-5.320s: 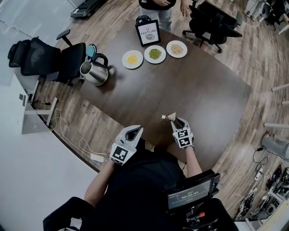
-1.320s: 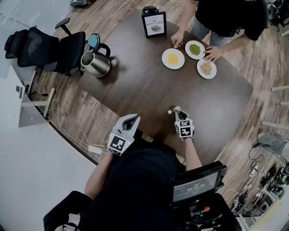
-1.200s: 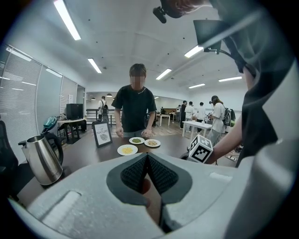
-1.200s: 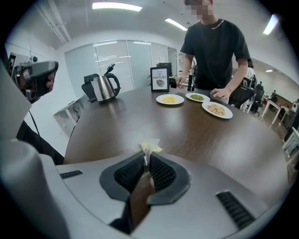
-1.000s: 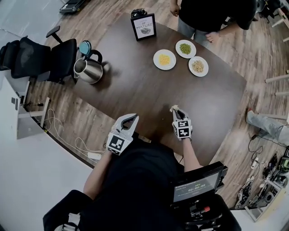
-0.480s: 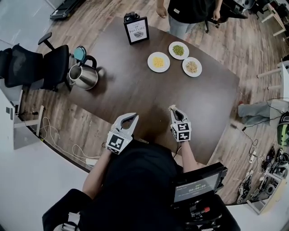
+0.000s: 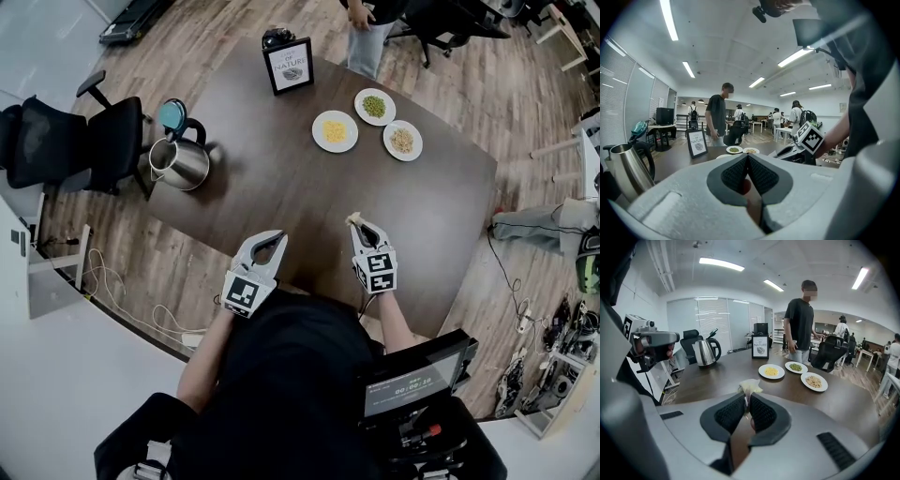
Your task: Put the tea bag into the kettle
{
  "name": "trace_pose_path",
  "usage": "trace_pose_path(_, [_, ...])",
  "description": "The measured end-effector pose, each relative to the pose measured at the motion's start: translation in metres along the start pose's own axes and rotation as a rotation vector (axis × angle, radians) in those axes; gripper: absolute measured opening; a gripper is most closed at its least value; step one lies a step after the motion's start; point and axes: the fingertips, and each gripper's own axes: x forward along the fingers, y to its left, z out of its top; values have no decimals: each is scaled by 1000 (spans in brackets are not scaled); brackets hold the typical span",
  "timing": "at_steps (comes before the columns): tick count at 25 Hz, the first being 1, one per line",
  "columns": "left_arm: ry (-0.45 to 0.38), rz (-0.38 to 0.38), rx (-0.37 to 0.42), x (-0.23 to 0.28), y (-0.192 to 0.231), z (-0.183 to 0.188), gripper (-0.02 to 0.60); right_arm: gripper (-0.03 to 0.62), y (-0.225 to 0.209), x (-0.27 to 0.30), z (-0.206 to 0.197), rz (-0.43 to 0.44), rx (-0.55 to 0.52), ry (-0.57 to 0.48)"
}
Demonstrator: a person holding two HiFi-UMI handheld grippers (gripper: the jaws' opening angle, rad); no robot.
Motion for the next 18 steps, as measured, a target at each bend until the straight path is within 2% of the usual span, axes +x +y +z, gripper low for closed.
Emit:
trace_pose_path(10, [-15, 15, -10, -12, 31, -4, 3, 38, 26, 9, 43, 8, -46, -58])
trace_pose_path(18, [-32, -43, 0, -5, 43, -3, 3, 38, 43, 5, 68, -25, -35, -114])
